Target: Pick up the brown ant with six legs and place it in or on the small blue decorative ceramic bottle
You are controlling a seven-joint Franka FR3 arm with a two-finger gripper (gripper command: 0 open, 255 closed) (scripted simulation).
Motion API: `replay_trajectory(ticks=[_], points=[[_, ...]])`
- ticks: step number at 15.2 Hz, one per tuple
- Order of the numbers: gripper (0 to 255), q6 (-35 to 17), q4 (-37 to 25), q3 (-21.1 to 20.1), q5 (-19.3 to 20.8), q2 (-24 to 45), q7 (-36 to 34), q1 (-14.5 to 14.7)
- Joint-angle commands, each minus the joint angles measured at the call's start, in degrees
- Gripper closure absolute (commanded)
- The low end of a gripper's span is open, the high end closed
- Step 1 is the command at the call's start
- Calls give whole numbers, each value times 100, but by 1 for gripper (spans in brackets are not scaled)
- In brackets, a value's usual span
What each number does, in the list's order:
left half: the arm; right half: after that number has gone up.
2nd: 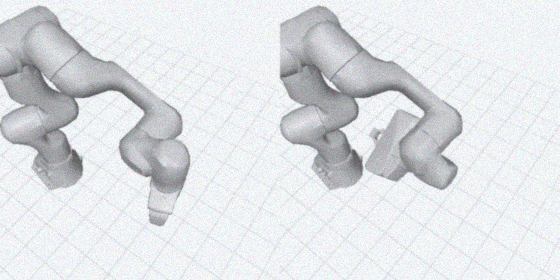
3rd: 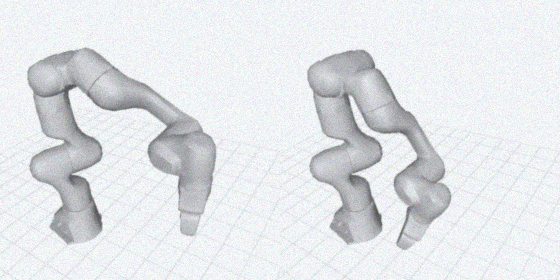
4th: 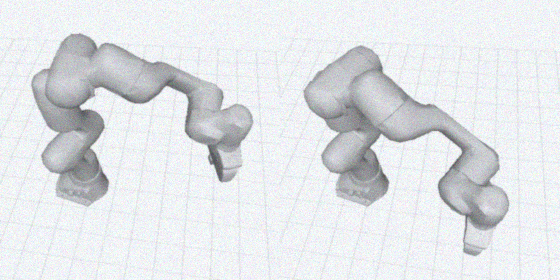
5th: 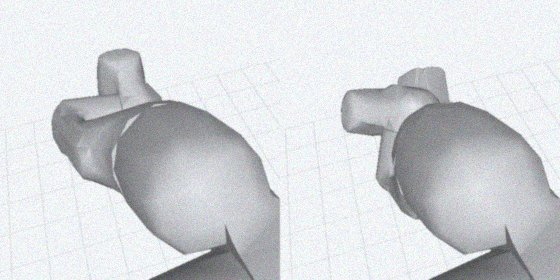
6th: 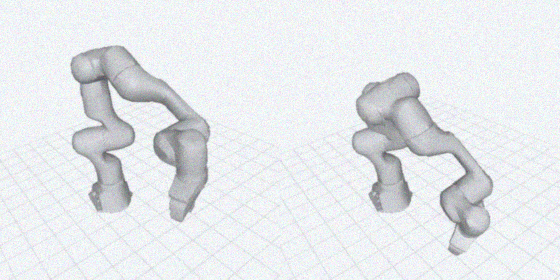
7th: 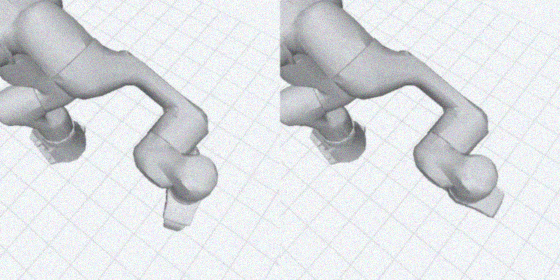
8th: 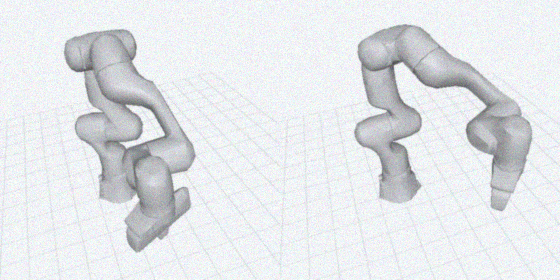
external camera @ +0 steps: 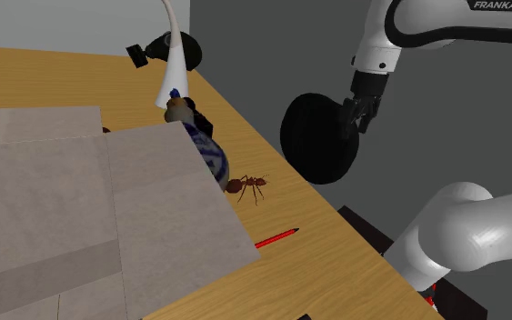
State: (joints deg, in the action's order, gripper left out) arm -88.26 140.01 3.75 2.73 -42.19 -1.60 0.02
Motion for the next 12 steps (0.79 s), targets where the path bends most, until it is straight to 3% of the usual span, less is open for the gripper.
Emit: replay_trajectory(ticks=[1, 12], points=[[0, 0, 0, 0, 0, 0, 0, 0], [0, -1471, 321, -858, -893, 564, -181, 949]])
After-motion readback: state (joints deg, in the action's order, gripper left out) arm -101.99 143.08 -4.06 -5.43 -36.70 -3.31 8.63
